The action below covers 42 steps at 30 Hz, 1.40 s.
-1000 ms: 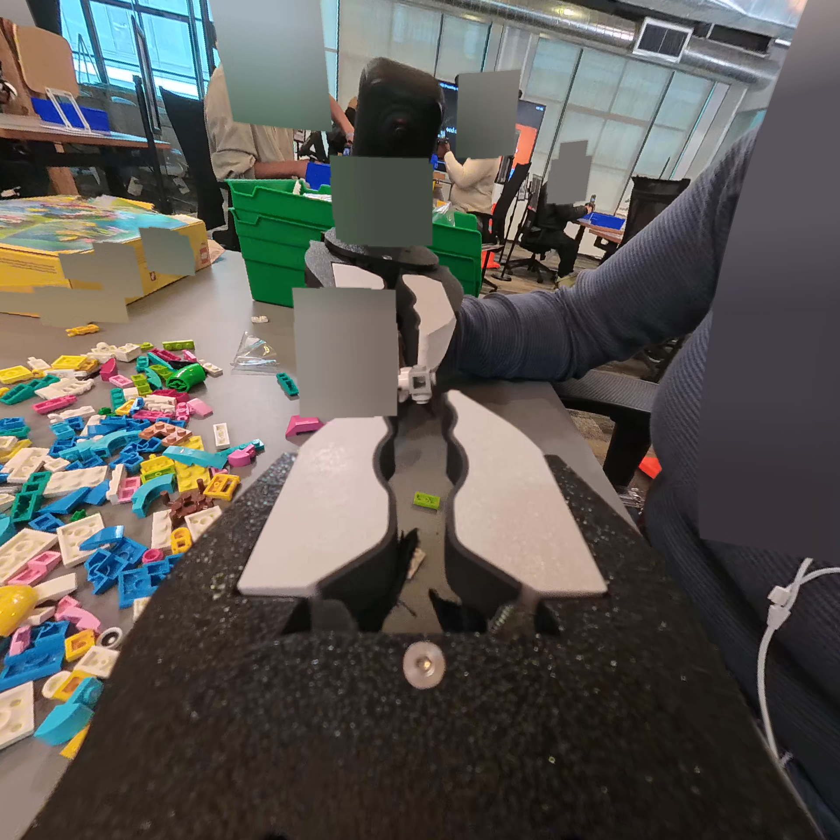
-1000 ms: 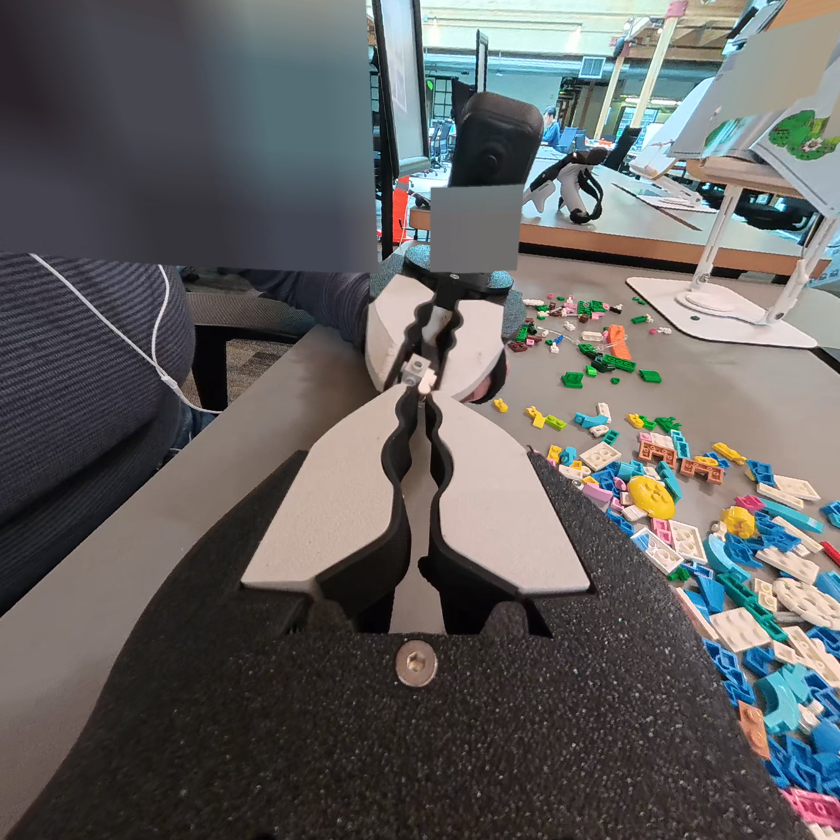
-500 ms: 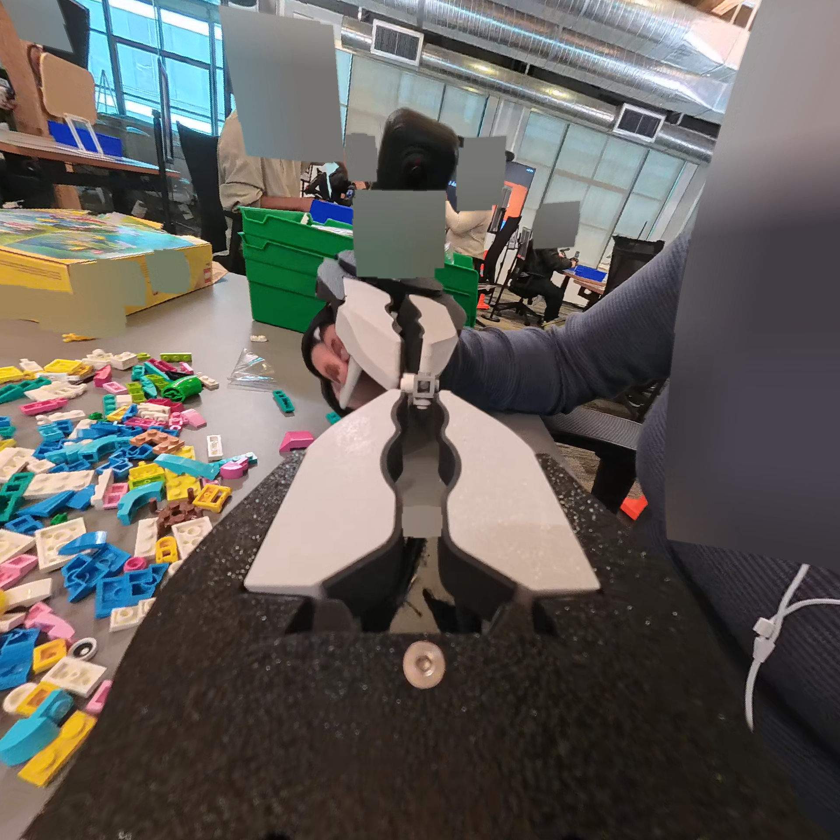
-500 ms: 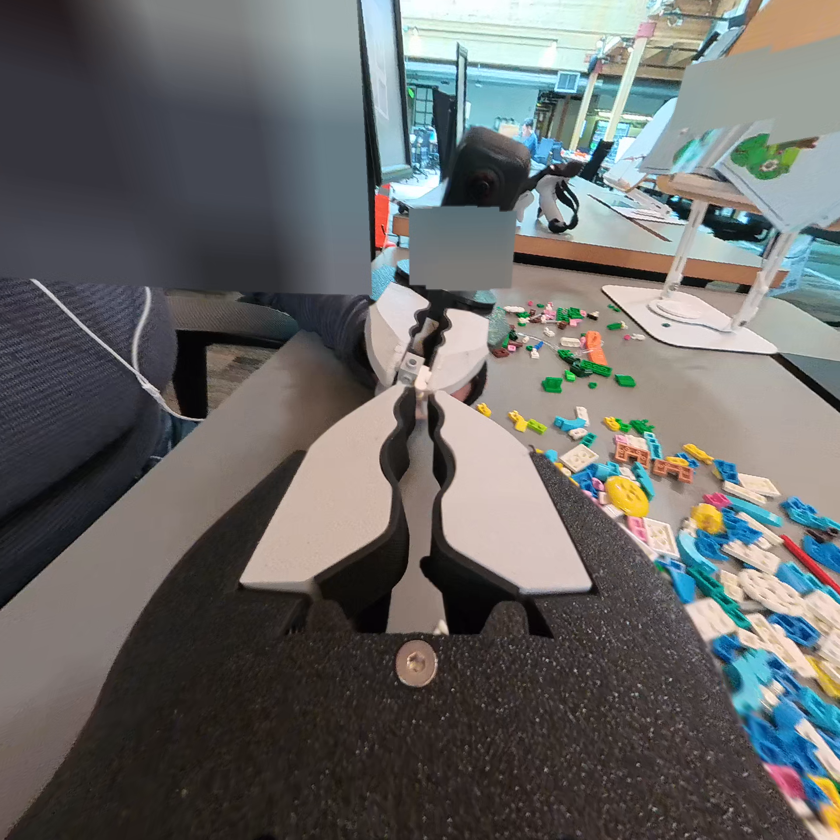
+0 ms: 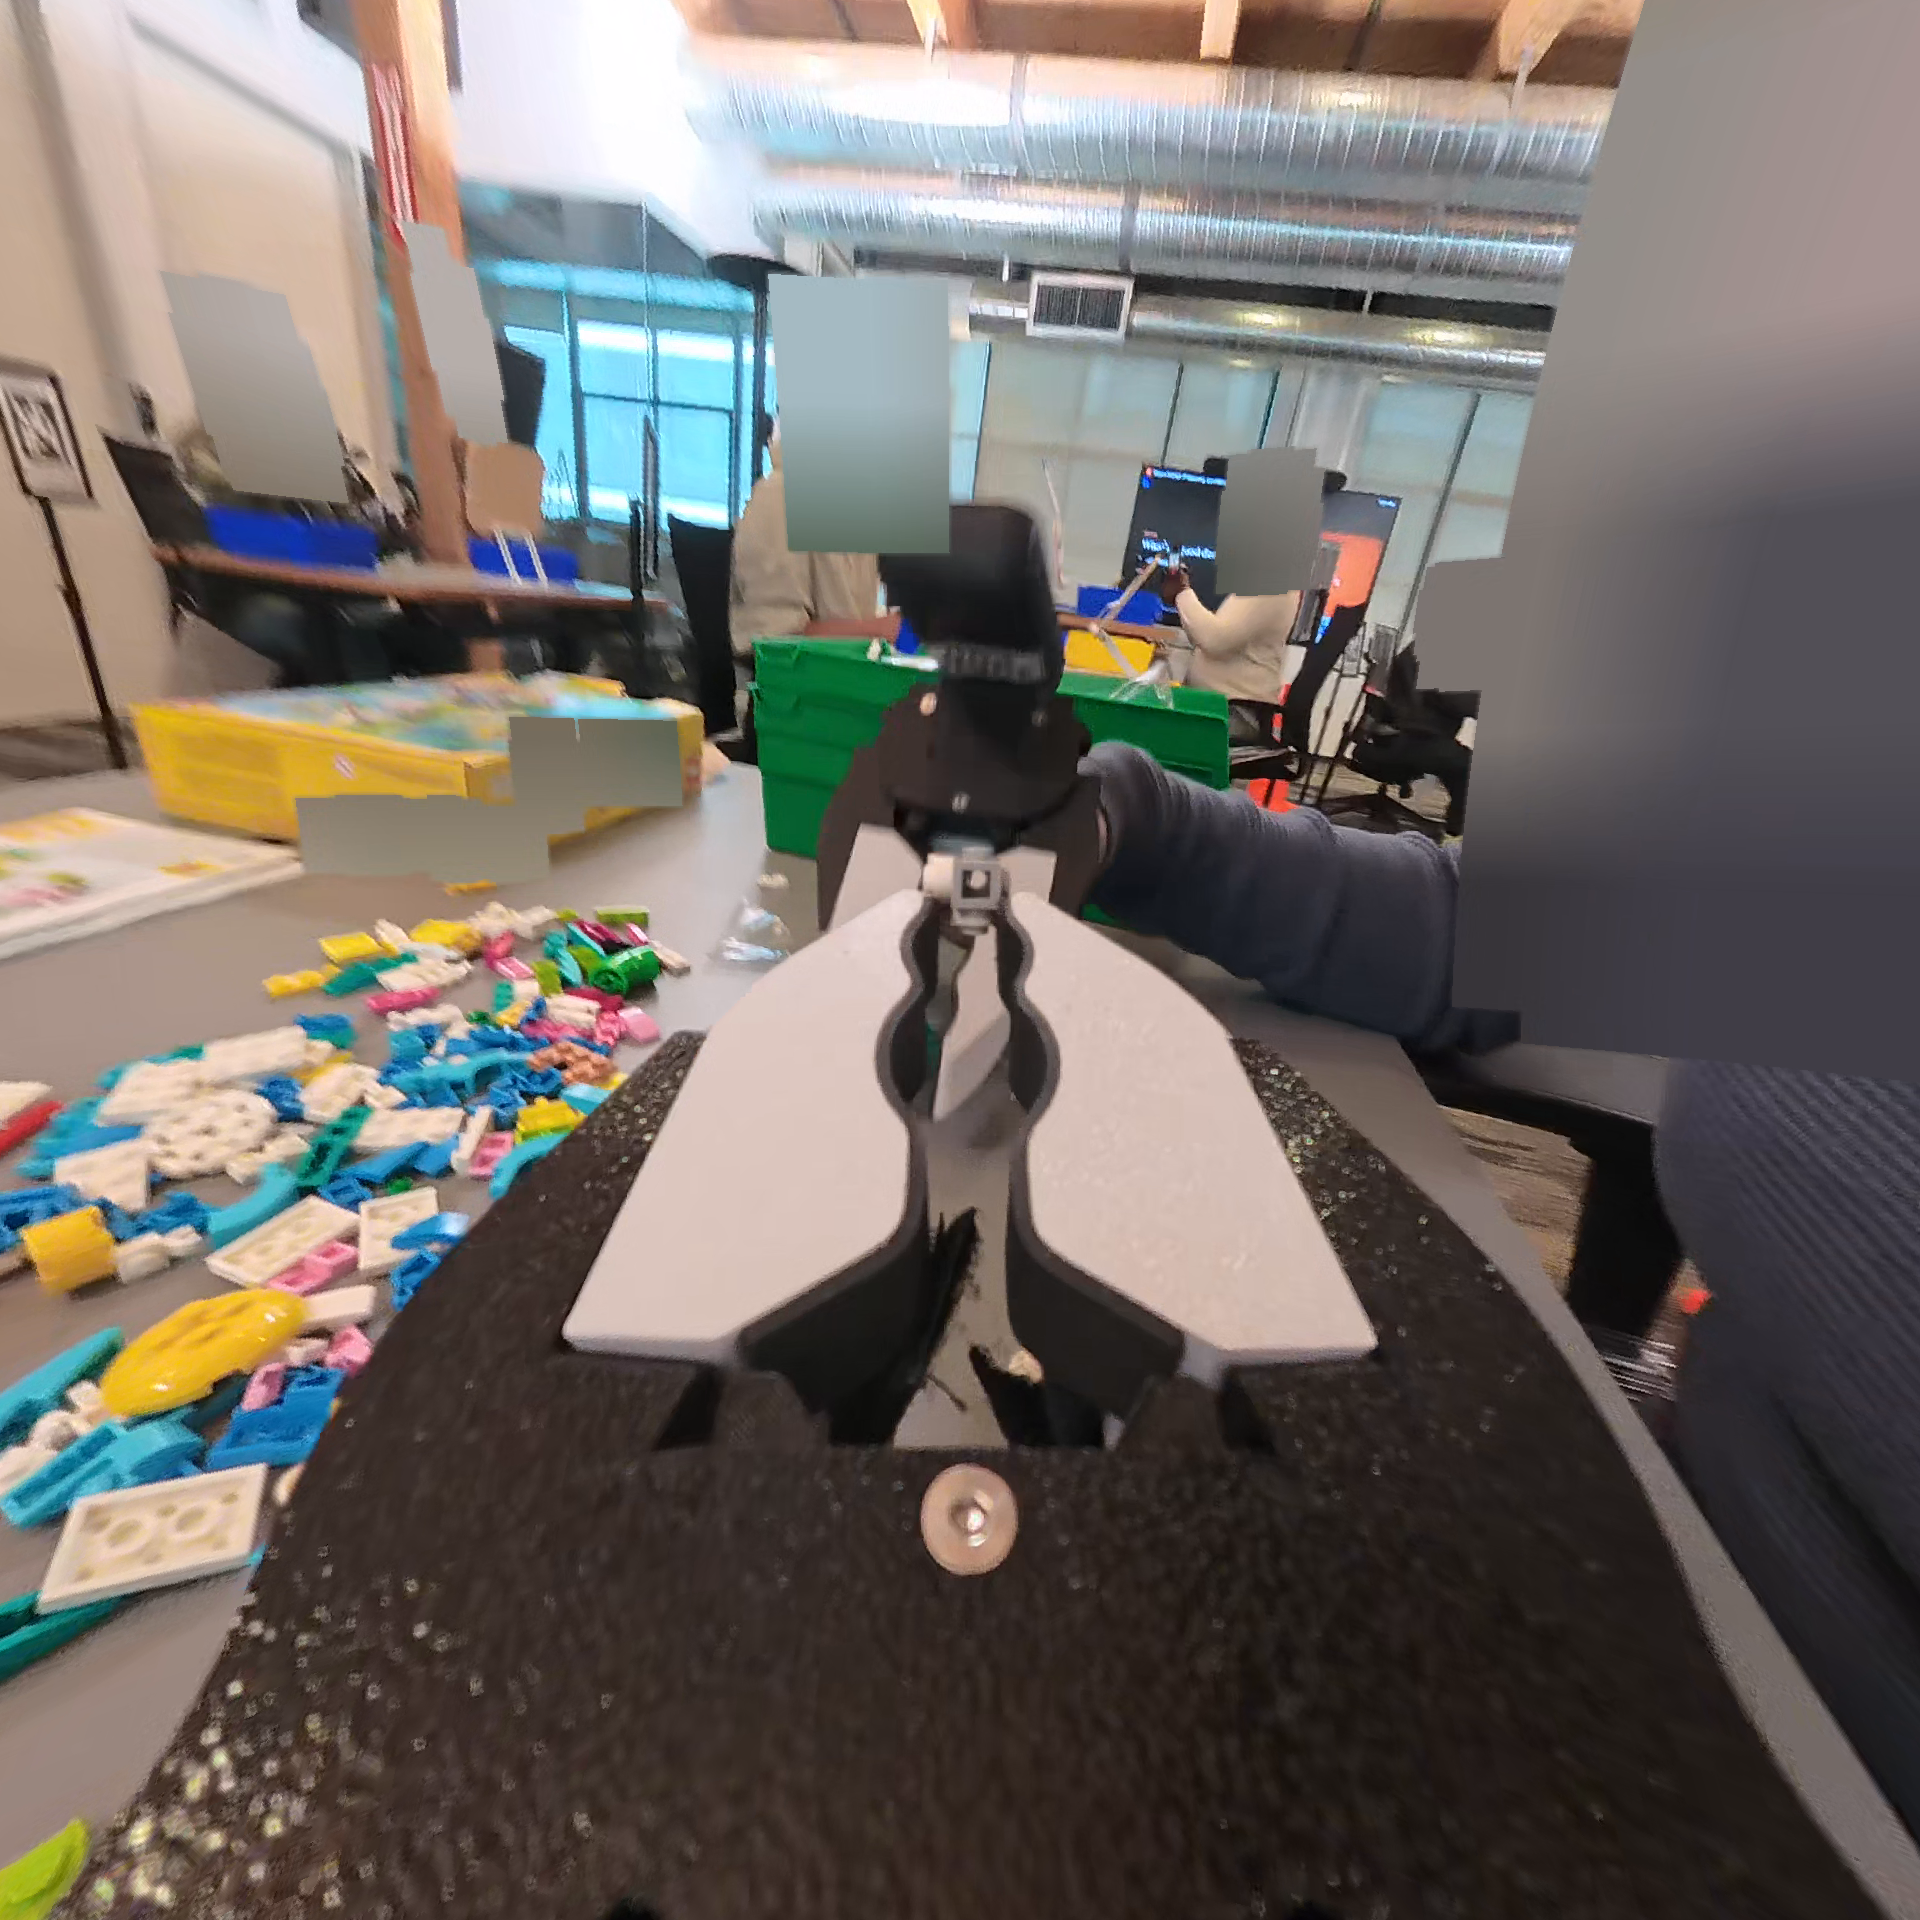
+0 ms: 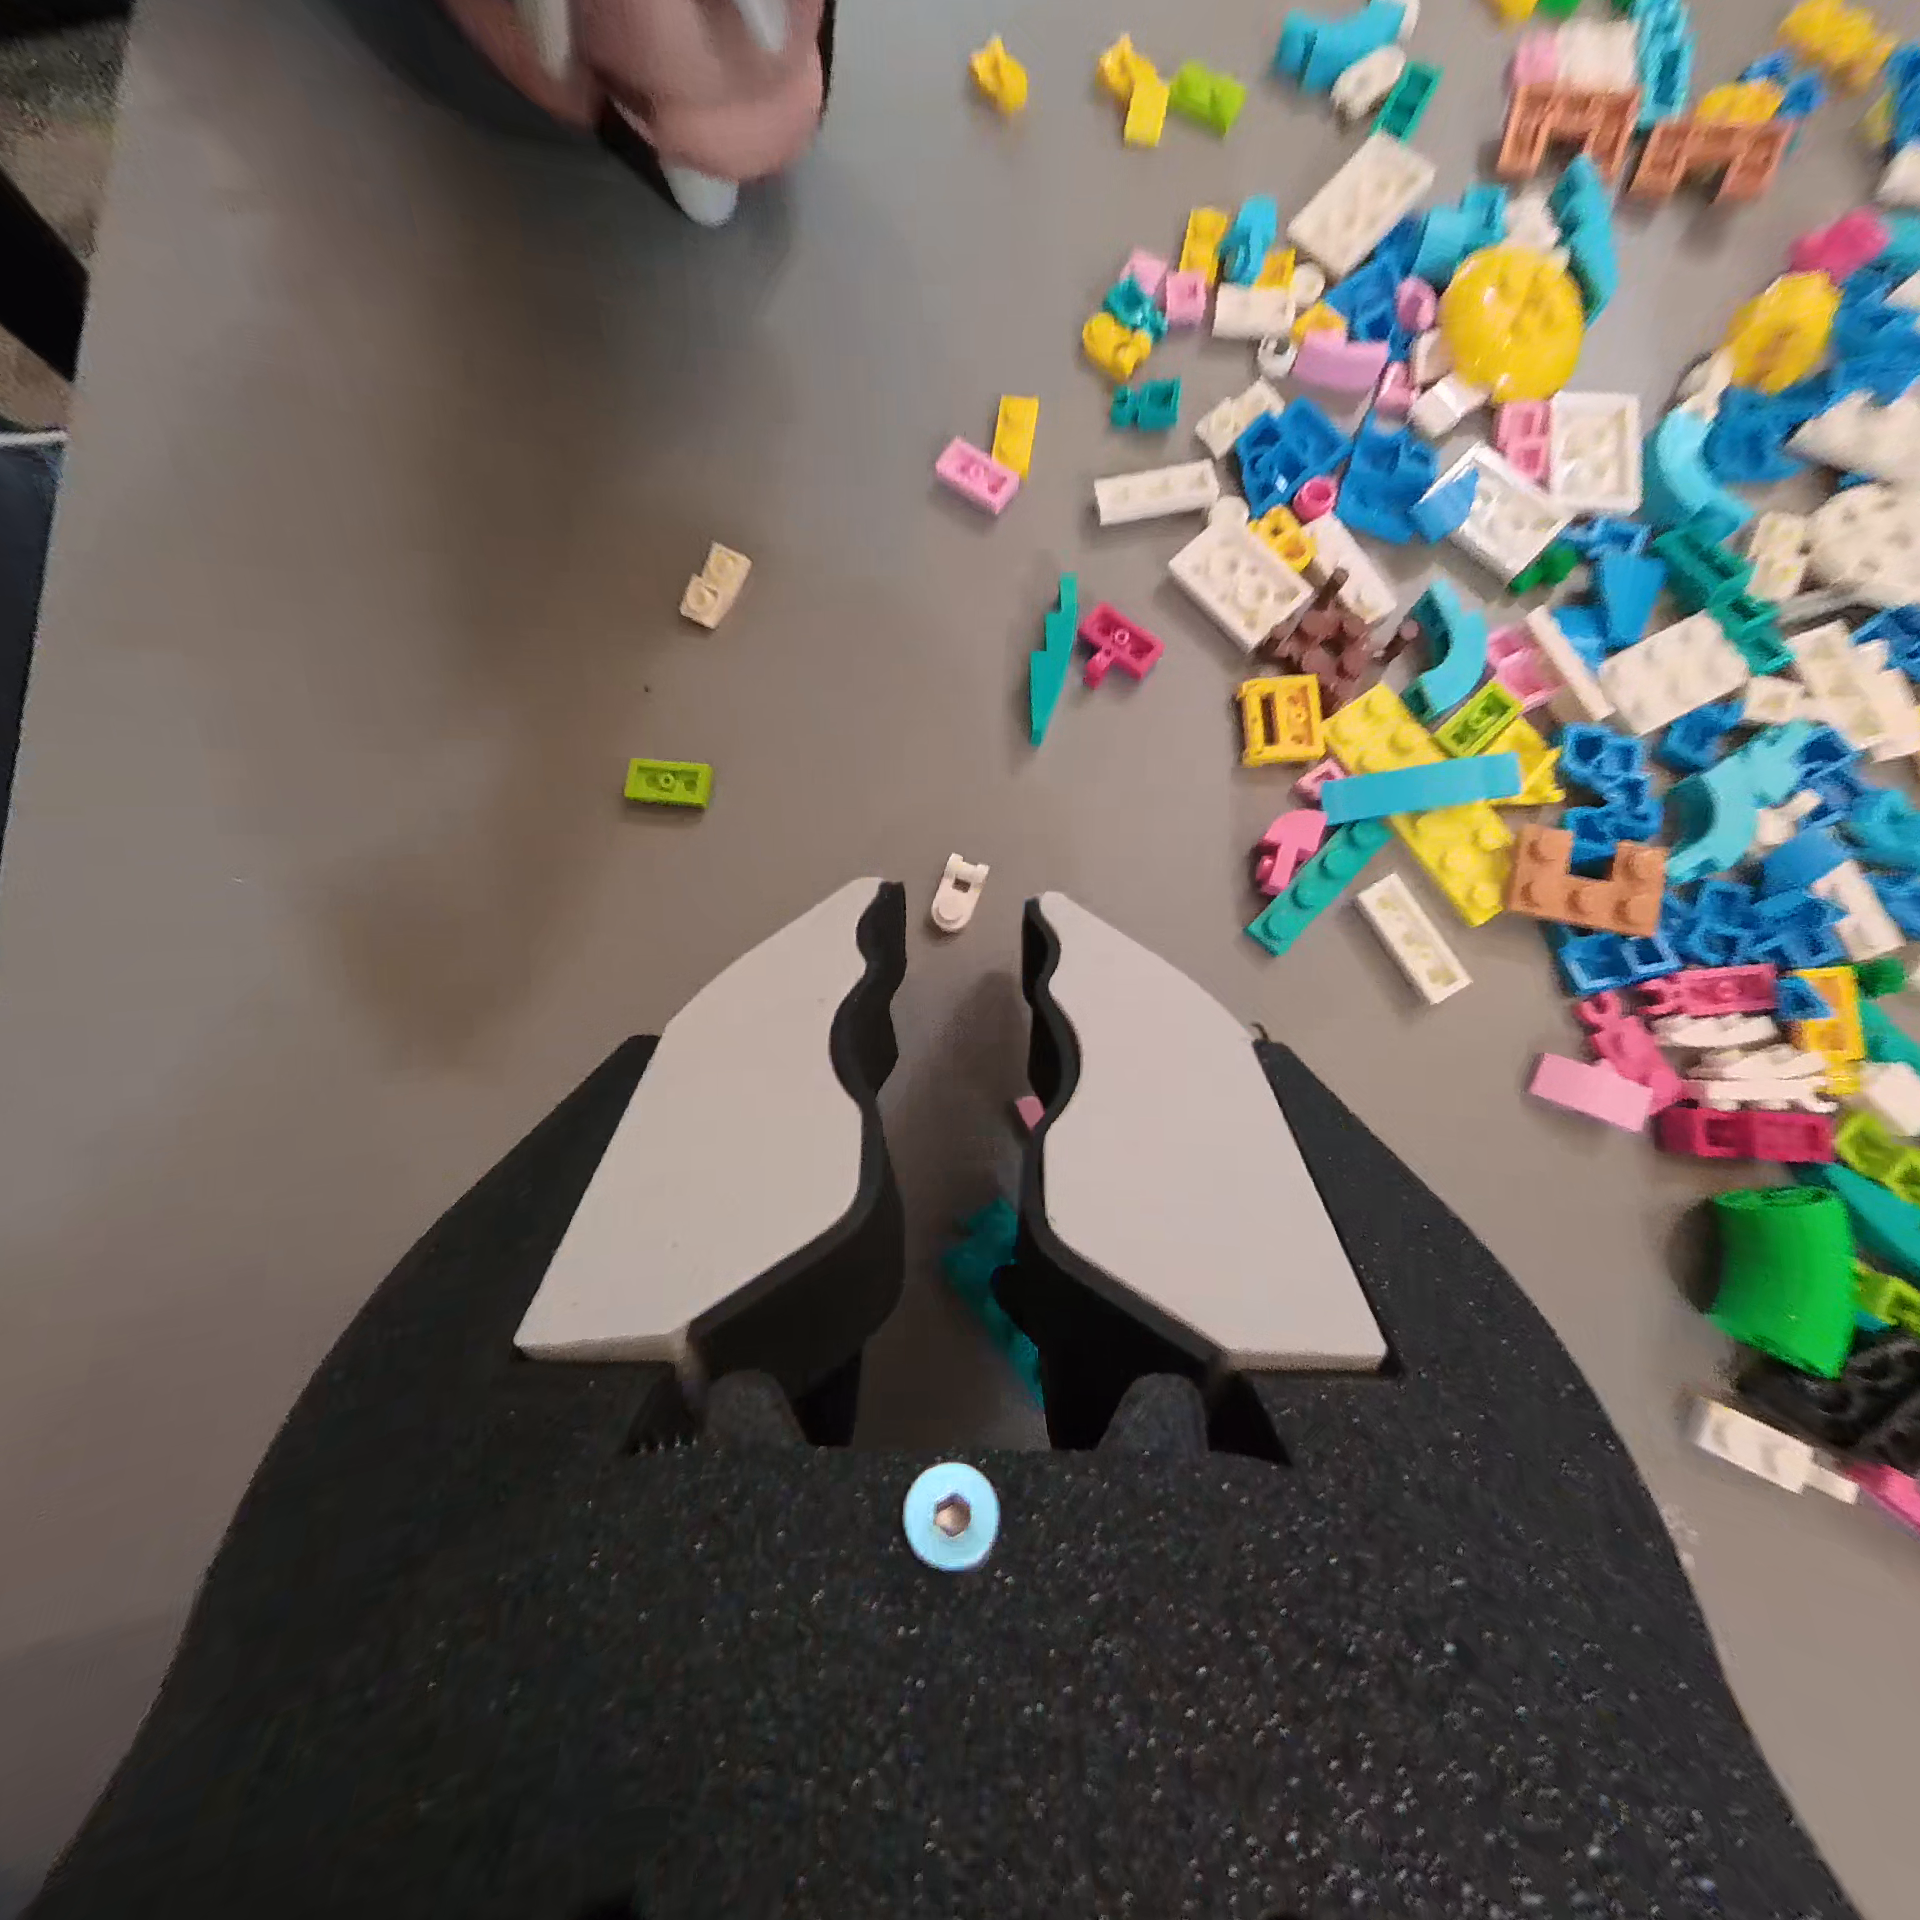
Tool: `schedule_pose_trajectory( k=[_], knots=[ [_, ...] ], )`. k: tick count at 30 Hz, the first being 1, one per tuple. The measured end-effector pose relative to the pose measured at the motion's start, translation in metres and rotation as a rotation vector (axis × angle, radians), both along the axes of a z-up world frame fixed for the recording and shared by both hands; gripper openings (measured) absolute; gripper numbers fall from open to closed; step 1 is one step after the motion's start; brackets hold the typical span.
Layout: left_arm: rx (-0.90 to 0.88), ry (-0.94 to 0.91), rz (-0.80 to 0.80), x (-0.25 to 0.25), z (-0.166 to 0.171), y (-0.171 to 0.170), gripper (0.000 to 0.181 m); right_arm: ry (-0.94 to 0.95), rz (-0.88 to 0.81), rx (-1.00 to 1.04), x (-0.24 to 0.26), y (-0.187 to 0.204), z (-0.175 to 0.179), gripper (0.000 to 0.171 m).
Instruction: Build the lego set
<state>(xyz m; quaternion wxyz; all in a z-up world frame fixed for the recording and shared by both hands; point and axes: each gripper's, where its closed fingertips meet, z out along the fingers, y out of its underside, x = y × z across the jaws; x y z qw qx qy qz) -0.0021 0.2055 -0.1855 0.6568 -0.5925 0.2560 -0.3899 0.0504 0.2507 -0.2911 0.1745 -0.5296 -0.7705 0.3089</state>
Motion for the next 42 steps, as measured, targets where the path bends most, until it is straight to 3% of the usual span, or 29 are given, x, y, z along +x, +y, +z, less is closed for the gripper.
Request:
schedule_pose_trajectory(
  k=[14, 16, 19, 22, 30, 42],
  knots=[
    [0.0, 0.006, -0.015, 0.002, -0.001, -0.001, 0.01, -0.065, -0.004, 0.093, -0.008, -0.005, -0.011, 0.006],
    [-0.004, -0.003, -0.024, 0.002, 0.0, -0.002, 0.01, 0.014, 0.009, 0.106, -0.014, -0.006, 0.005, 0.0],
    [-0.011, -0.027, -0.028, 0.0, 0.001, -0.001, 0.01, 0.206, 0.024, 0.067, -0.03, -0.011, 0.056, 0.0],
    [-0.02, -0.06, -0.01, -0.005, 0.003, 0.002, 0.01, 0.196, 0.054, 0.101, -0.033, -0.011, 0.079, 0.0],
    [-0.03, -0.076, -0.01, -0.007, 0.003, 0.003, 0.01, -0.019, 0.215, 0.124, -0.012, -0.019, 0.008, 0.014],
    [-0.034, -0.073, -0.038, -0.005, 0.003, 0.001, 0.01, -0.058, 0.271, 0.136, -0.013, -0.015, -0.011, 0.016]
  ],
)
